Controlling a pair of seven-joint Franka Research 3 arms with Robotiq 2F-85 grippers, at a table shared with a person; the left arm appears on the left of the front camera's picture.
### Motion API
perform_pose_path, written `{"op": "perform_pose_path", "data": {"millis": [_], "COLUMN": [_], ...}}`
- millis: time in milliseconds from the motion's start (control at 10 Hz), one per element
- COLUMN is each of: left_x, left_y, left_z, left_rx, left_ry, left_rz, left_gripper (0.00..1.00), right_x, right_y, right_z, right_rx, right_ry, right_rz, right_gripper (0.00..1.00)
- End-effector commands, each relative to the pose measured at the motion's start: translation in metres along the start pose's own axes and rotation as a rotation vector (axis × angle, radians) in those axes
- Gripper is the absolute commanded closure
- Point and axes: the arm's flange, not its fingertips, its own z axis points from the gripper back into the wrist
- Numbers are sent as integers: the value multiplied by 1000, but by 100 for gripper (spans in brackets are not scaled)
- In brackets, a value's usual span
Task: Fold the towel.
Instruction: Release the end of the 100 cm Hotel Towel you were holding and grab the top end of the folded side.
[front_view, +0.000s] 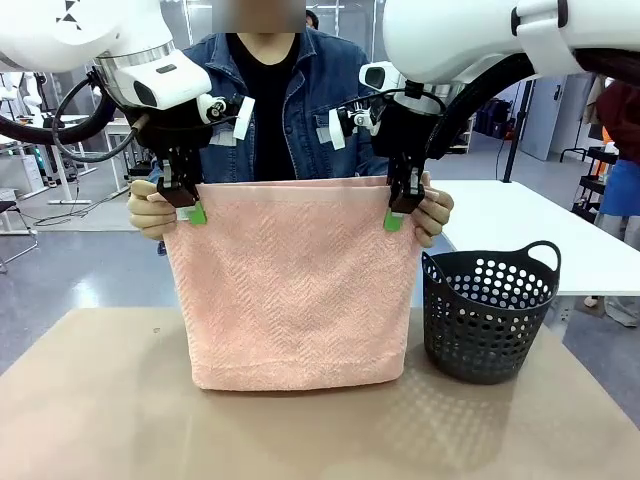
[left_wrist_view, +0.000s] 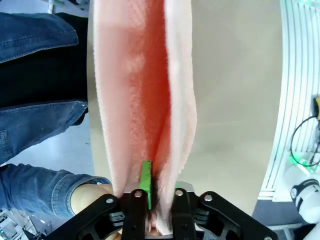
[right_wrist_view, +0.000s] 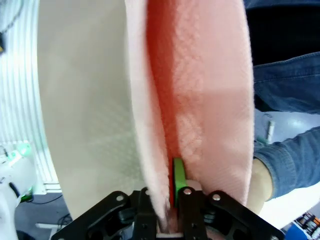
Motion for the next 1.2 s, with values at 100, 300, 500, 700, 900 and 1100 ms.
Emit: {"op": "perform_pose_path", "data": {"millis": [100,300,500,700,900,1100], "left_x": [-3,-4,-3,-5,-10,-8], "left_y": [-1,-1,-2,-2,-3,1], "left_z": [4,8,19,40,72,88], "left_rx": [13,24,63,109,147,239], "left_ry": [-5,-16,-25,-54,-73,-153], "left_rz": [14,21,19,20,-5,-82], "left_gripper": [63,31,0,14,0,0], "right_x": [1,1,-1,-3,-6,-6], "right_y": [0,-1,0,2,6,3], "right_z": [1,6,17,42,79,90], "right_rx": [2,-18,-64,-134,-206,-221], "right_ry": [6,3,-7,-35,-106,-120], "right_rz": [3,0,-13,4,16,15], "right_gripper": [27,0,18,0,0,0]}}
